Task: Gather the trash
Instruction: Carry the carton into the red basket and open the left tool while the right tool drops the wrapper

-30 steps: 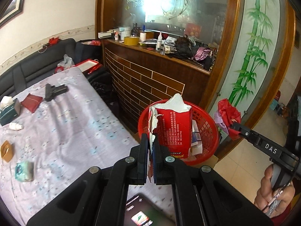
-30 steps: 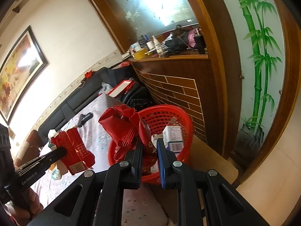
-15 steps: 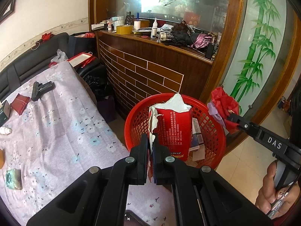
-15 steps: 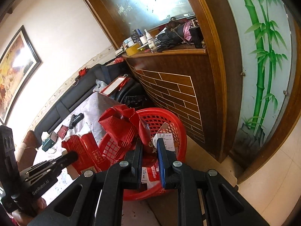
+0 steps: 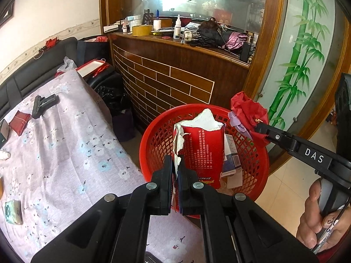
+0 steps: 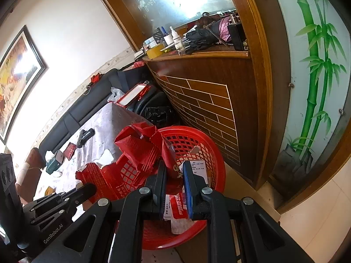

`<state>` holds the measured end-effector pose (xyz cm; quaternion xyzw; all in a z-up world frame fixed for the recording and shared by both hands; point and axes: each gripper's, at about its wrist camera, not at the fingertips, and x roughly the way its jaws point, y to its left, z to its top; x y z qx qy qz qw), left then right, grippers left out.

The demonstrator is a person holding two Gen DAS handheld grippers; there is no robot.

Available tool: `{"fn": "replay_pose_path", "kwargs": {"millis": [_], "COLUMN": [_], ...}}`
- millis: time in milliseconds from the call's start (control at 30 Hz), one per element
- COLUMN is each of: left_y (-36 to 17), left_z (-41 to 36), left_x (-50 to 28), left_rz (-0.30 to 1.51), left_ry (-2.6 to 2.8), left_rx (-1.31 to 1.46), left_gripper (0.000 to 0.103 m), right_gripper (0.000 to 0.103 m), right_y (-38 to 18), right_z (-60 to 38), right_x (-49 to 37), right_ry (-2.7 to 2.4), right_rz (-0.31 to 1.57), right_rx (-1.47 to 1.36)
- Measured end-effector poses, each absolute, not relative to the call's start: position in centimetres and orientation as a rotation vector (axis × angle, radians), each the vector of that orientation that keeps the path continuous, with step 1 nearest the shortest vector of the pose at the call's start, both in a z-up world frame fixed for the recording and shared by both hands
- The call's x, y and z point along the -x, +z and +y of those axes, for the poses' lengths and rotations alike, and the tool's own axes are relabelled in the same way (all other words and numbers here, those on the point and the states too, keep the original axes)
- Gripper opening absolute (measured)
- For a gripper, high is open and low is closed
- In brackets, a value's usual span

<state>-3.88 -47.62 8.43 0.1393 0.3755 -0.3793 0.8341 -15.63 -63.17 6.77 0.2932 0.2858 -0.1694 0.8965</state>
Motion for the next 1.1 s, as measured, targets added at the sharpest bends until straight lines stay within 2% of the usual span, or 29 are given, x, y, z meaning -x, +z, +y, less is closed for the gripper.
{"fn": "replay_pose_path", "kwargs": {"millis": [833, 900, 933, 967, 1000, 1100], "left_y": [7.8, 7.8, 7.8, 7.8, 7.9, 8.5], "left_z": [-48.3, -48.4, -48.4, -48.4, -48.3, -47.8], "left_x": [3.9, 4.0, 4.0, 4.0, 4.1, 4.5], "left_rz": [0.795, 0.793, 0.791, 0.787, 0.782, 0.764], "left_ry": [-0.81, -0.812, -0.811, -0.808, -0.807, -0.805], "left_rx": [-0.31, -0.312, -0.312, -0.312, -0.309, -0.299], "left_gripper": [0.004, 0.008, 0.014, 0.023, 0.032, 0.036], "right_gripper": [0.018, 0.023, 0.031, 0.036, 0.036, 0.036], "right_y": [5.6, 5.6, 5.7, 5.8, 5.9, 6.8], "right_z": [-64.0, -63.9, -63.9, -63.9, -64.0, -63.7], "right_x": [13.8, 13.7, 13.8, 14.1, 14.3, 15.4], "right_ry": [-0.361, -0.361, -0.362, -0.371, -0.373, -0.374], "right_rz": [0.626, 0.631, 0.629, 0.622, 0.619, 0.591], "right_rx": [-0.608, -0.605, -0.606, -0.608, -0.61, -0.614]}}
